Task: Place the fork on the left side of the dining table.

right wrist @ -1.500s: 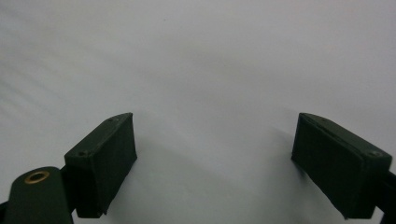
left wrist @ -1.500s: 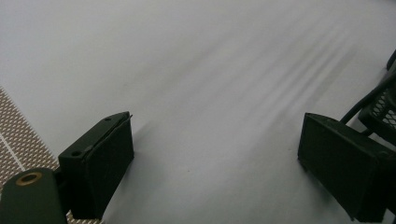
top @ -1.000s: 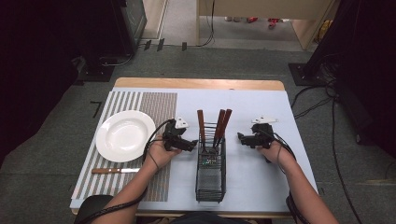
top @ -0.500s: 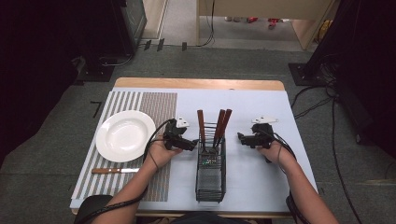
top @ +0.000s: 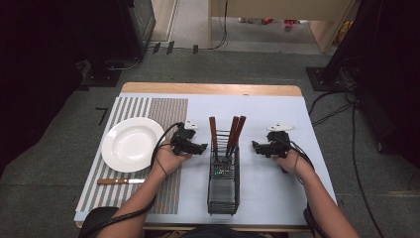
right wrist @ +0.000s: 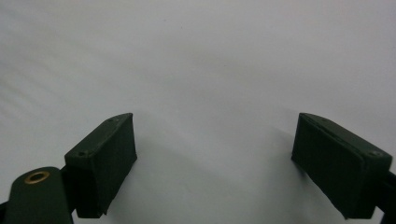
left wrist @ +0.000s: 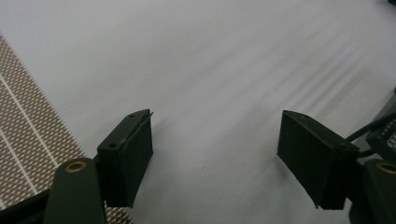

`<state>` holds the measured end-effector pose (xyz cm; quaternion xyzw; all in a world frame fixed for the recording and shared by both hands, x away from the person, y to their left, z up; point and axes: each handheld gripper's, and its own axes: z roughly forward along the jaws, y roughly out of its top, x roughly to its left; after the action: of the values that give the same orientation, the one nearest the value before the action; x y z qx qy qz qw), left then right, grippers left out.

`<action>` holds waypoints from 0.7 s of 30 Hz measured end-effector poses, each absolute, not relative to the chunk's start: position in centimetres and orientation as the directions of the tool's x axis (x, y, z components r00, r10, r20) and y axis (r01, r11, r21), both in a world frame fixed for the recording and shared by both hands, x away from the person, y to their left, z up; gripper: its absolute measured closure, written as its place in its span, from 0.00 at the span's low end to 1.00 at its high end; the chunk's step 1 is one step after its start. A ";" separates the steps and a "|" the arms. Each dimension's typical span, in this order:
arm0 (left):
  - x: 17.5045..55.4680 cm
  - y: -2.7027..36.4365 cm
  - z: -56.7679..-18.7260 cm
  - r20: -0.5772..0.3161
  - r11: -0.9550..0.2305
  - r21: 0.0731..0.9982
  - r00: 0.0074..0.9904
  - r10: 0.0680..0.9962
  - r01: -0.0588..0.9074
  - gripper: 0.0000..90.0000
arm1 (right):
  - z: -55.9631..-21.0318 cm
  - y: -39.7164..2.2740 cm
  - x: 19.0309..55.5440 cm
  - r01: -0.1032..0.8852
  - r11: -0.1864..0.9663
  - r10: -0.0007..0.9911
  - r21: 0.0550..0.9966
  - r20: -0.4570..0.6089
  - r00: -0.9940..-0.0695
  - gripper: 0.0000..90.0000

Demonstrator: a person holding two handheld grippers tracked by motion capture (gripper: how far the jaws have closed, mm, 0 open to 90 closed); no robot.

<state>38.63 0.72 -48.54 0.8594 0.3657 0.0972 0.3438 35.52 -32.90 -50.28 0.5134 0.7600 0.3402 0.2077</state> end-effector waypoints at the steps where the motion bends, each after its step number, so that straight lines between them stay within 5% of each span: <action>1: 38.7 0.8 -48.4 -0.097 -0.489 0.656 0.706 0.701 0.575 0.33 | -50.3 -32.9 35.5 0.639 0.241 0.922 0.730 0.034 -0.387 0.14; 21: 39.1 1.3 -45.7 -0.133 -0.510 0.648 0.744 0.655 0.565 0.42 | -50.3 -32.9 35.5 0.639 0.242 0.921 0.730 0.033 -0.387 0.14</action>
<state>39.09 1.29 -45.67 0.8666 0.3521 0.0647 0.3476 35.53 -32.88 -50.27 0.5132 0.7603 0.3397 0.2076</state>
